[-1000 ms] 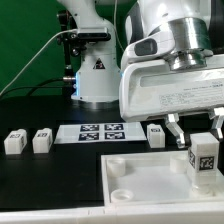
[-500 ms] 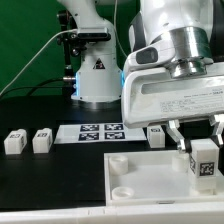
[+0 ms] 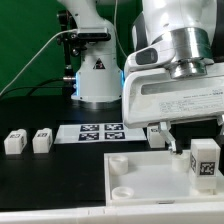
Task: Assemble one leg
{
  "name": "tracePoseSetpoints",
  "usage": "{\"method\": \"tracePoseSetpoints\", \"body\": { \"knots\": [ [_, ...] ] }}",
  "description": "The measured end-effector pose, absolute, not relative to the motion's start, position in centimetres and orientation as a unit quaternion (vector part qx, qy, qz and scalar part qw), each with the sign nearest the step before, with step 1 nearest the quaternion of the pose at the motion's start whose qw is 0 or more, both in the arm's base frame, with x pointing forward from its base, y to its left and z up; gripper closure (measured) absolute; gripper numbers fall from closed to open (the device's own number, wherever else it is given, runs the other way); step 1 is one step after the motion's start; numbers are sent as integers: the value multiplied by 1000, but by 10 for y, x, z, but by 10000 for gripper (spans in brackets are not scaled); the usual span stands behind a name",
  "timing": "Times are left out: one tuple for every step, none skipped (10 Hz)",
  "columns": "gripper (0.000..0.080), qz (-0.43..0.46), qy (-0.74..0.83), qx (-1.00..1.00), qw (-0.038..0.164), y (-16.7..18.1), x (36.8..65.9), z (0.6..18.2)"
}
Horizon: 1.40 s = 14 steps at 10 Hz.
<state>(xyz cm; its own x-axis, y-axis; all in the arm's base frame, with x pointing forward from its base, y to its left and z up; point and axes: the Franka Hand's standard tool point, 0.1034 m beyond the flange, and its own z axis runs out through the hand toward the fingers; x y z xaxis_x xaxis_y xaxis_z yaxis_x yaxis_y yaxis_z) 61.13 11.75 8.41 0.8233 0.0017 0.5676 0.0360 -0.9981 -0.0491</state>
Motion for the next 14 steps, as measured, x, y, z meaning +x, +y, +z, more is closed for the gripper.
{"method": "tracePoseSetpoints", "body": {
  "knots": [
    [212,-297,-10,-954,29,118,611,84],
    [162,-297,-10,-954,29,117,611,84],
    [153,-297,-10,-954,29,117,611,84],
    [153,-297,-10,-954,29,117,611,84],
    [151,-297,-10,-954,29,117,611,84],
    [151,-297,-10,-954,29,117,611,84],
    [151,-297,-10,-954,29,117,611,84],
    [151,-293,-8,-956,29,117,611,84],
    [151,-281,-3,-959,33,118,610,91],
    [151,-271,1,-962,39,122,611,104],
    [151,-252,1,-967,44,124,611,112],
    [151,-252,2,-967,47,123,616,120],
    [151,-210,3,-976,51,125,614,116],
    [151,-152,4,-987,58,127,619,120]
  ]
}}
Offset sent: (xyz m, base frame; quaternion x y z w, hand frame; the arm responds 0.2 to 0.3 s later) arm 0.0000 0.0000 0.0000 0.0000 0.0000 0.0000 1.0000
